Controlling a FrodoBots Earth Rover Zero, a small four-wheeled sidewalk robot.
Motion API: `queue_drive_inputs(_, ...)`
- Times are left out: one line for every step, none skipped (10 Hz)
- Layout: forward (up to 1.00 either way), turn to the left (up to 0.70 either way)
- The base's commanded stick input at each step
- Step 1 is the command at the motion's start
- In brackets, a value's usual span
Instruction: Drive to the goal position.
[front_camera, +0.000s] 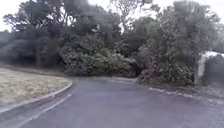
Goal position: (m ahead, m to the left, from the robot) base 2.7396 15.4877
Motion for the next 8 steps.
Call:
queue_drive_inputs(0.70,0.00)
queue_drive_inputs(0.70,0.00)
queue_drive_inputs(0.70,0.00)
queue_drive_inputs(0.70,0.03)
queue_drive_inputs(0.70,0.09)
queue_drive_inputs(0.70,0.14)
queue_drive_inputs(0.70,0.14)
queue_drive_inputs(0.70,0.14)
